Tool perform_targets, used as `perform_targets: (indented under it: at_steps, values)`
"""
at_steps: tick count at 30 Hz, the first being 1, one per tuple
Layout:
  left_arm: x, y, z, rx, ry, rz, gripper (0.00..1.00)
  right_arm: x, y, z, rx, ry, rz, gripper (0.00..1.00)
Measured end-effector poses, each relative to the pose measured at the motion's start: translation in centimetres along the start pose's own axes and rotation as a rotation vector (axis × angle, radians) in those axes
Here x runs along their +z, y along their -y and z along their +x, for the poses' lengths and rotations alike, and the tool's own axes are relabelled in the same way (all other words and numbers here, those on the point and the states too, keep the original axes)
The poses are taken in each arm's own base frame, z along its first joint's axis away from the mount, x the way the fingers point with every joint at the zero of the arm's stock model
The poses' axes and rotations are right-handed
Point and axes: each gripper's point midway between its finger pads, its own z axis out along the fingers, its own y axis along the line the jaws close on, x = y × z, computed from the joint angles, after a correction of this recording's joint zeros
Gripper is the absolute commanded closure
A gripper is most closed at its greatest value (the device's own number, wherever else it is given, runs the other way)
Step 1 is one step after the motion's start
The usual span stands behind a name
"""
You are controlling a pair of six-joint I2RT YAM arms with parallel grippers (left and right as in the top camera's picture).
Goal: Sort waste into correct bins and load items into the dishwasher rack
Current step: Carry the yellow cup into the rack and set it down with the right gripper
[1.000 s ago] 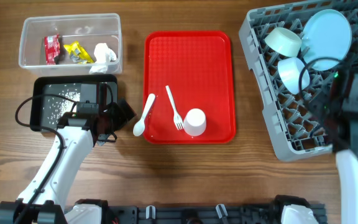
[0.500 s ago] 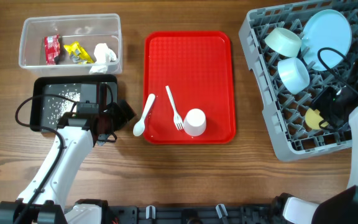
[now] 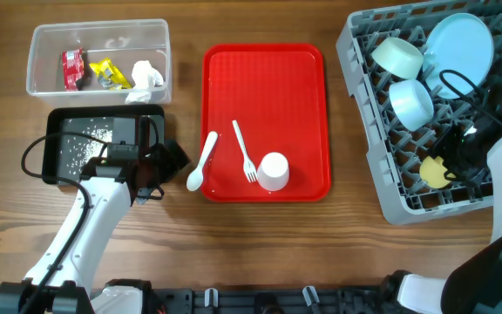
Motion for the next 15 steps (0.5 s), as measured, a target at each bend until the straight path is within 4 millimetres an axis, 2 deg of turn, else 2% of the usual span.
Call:
perform_targets:
  at_steps: [11, 15]
  values:
    - [0.0, 0.0, 0.0, 0.0, 0.0, 0.0, 0.0, -0.1, 0.4, 0.1, 0.036, -0.018, -0.032, 0.56]
    - [0.0, 0.0, 0.0, 0.0, 0.0, 0.0, 0.0, -1.1, 0.3, 0.3, 0.026, -0.013, -0.059, 0.56]
